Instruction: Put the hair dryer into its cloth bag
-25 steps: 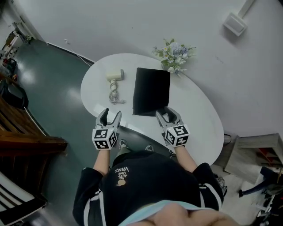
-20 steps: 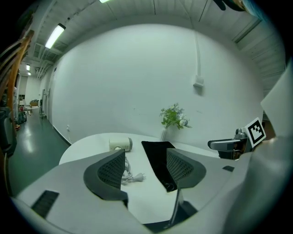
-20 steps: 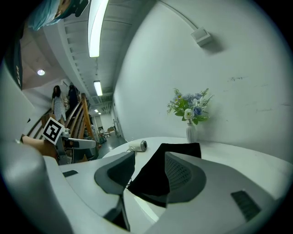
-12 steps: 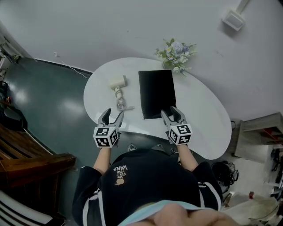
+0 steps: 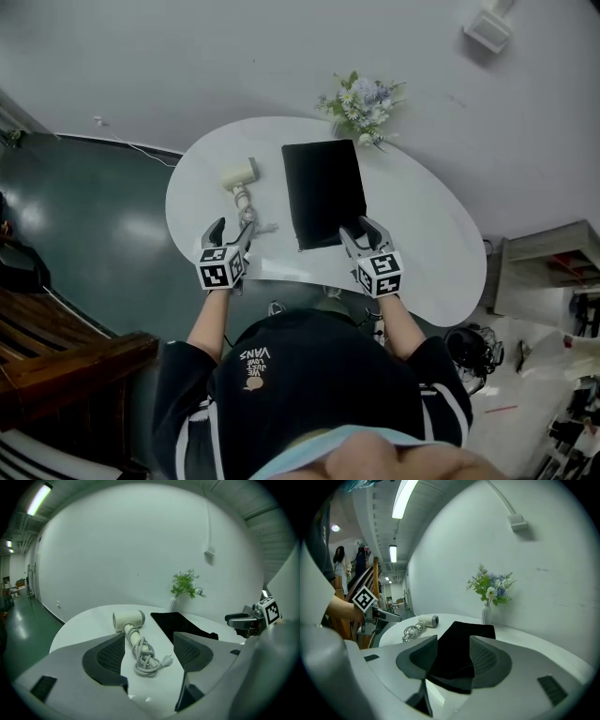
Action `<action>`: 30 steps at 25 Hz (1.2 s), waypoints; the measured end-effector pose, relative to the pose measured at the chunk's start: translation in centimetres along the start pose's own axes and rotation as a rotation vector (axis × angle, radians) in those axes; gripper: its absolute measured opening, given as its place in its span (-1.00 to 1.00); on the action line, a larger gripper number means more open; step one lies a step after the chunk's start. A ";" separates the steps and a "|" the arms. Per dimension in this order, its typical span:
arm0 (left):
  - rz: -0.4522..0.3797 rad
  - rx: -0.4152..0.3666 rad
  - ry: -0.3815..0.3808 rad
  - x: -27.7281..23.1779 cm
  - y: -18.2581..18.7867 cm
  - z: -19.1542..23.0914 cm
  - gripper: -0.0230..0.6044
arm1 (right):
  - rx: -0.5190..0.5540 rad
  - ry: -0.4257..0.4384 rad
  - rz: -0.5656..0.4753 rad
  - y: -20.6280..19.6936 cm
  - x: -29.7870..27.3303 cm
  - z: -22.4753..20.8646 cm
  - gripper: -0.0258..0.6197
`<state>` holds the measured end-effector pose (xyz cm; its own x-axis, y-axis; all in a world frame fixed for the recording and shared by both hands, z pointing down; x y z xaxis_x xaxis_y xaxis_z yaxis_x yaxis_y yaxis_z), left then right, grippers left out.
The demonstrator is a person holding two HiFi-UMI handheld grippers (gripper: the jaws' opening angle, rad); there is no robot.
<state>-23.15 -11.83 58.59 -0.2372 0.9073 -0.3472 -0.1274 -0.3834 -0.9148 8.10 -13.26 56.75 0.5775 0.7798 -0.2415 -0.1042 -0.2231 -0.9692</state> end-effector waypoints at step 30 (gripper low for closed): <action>0.421 -0.004 0.150 -12.5 -3.7 2.0 0.19 | 0.940 0.567 0.374 -7.1 -6.1 -4.7 -0.74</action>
<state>-21.65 -22.08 66.77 -0.1256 0.6871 -0.7157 -0.0459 -0.7246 -0.6876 9.07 -19.21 65.30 0.6386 0.3297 -0.6954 -0.7683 0.3239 -0.5521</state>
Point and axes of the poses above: the fingertips, and each gripper's own axes: x backward along the fingers, z to its left, y out of its top, the point moved 5 cm from there along x, backward along the fingers, and after that the axes turned 11 degrees about -z, right-handed, at the moved point
